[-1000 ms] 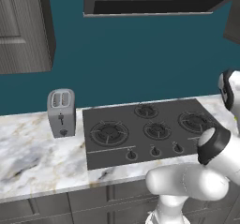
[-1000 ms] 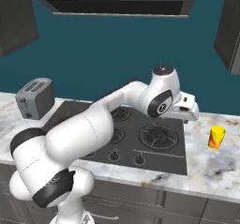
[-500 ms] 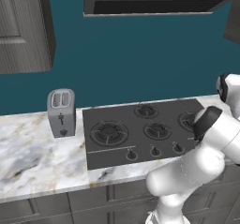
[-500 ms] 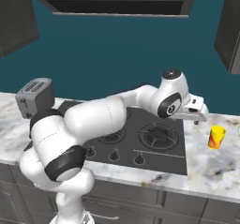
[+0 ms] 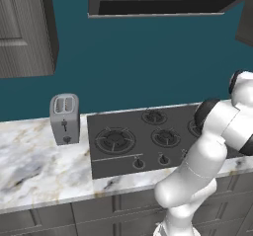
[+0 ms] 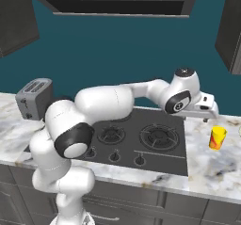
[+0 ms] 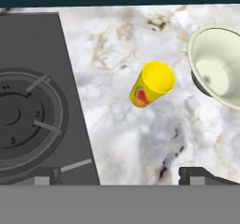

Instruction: Pick the cup and bowl from the counter and place them on the counter next to the sink.

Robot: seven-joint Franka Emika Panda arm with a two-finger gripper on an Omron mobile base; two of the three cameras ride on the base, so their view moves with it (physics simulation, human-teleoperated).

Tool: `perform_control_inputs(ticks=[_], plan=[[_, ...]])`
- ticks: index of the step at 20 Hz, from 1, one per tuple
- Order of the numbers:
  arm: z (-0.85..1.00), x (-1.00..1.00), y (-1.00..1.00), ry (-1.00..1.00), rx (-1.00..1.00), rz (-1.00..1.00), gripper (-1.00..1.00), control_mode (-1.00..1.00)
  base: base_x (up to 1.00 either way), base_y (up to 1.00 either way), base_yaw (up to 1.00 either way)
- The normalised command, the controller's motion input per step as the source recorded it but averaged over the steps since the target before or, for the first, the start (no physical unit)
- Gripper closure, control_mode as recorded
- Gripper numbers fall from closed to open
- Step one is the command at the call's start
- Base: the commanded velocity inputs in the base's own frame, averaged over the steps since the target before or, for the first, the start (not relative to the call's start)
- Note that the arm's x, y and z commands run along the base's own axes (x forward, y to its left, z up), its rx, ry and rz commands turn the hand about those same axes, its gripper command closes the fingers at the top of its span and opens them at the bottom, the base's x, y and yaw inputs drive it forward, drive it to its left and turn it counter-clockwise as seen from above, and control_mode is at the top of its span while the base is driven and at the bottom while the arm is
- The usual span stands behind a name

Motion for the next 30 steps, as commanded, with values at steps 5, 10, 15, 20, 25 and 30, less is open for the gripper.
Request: perform_control_inputs(ticks=[5,10,15,20,25,30], plan=[[-0.06,0.08,-0.06,0.0,0.02,0.08,-1.0,-1.0,0.0,0.0,0.0],[-0.27,0.21,-0.04,0.0,0.02,0.1,-1.0,-1.0,0.0,0.0,0.0],[-0.23,0.17,-0.06,0.0,0.0,0.07,-1.0,-1.0,0.0,0.0,0.0],[-0.01,0.09,-0.08,0.0,0.0,0.05,-1.0,-1.0,0.0,0.0,0.0],[-0.01,0.0,-0.16,0.01,0.0,0.02,-1.0,-1.0,0.0,0.0,0.0],[-0.16,0.11,-0.21,0.02,0.0,0.02,-1.0,-1.0,0.0,0.0,0.0]])
